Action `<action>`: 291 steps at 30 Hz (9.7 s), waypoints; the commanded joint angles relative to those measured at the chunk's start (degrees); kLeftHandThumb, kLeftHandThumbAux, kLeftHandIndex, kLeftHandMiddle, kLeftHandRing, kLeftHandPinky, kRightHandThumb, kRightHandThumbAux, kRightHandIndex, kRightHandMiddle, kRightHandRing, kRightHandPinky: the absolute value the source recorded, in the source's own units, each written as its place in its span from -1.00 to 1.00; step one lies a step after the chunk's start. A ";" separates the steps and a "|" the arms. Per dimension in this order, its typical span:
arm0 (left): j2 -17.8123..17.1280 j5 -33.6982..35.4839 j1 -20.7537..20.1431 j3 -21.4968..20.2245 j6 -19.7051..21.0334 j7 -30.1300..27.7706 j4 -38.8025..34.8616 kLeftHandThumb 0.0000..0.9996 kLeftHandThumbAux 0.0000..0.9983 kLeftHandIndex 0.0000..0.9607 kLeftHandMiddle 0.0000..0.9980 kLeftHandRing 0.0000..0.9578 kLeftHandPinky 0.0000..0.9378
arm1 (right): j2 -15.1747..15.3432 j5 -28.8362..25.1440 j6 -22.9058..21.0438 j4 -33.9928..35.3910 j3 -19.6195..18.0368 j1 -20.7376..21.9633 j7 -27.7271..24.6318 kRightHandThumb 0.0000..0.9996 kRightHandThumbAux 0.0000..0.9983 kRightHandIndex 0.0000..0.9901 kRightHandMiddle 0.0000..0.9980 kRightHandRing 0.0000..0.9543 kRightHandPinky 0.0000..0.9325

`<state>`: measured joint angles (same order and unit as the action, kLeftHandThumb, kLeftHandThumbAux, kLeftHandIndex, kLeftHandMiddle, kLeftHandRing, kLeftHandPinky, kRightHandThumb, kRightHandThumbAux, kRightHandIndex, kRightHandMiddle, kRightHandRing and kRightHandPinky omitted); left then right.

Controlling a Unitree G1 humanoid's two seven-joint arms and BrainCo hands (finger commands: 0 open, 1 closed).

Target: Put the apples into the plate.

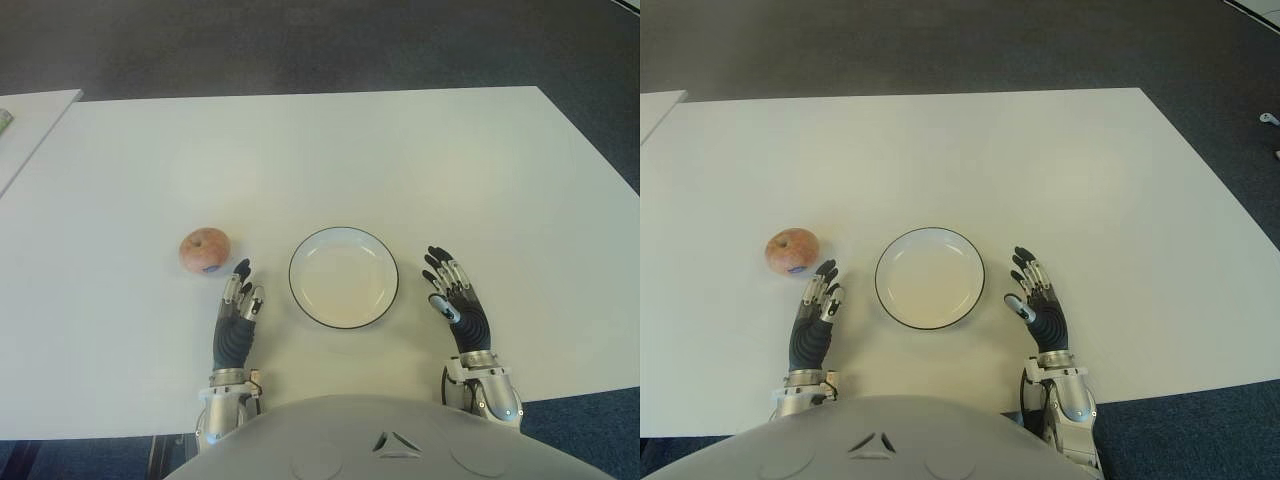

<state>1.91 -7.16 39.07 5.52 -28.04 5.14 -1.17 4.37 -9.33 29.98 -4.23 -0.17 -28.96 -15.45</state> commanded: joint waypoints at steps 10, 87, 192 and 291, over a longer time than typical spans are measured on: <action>-0.33 0.23 1.05 0.34 1.34 -0.53 1.26 -0.96 -0.26 -1.00 -1.00 -1.00 -0.91 | -0.93 0.40 -5.34 -4.68 1.28 -3.57 0.51 -0.68 0.06 -0.83 -0.83 -0.91 -0.86; -47.79 -54.82 -20.38 -19.39 10.52 -9.33 -15.35 -0.36 -0.47 -0.77 -0.96 -1.00 -1.00 | -1.04 -0.51 -4.92 -10.53 0.03 0.09 -0.28 -0.65 0.03 -0.84 -0.84 -0.92 -0.88; -50.98 -47.33 -37.15 9.55 8.99 10.31 23.20 0.46 0.37 -0.08 0.54 0.56 0.54 | -1.70 -3.34 -2.92 -8.22 -1.82 -1.64 -1.30 -0.54 0.17 -0.82 -0.83 -0.91 -0.85; -27.83 -51.25 -50.25 20.08 8.89 -16.72 -19.29 0.50 0.39 -0.07 0.72 0.80 0.83 | -4.53 -1.74 -2.96 -9.48 -1.16 -1.66 -0.05 -0.58 0.14 -0.70 -0.76 -0.85 -0.83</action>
<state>-26.26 -56.52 -10.36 24.38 -18.88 -11.59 -22.18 1.83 -11.57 31.72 -7.08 -3.00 -25.85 -15.81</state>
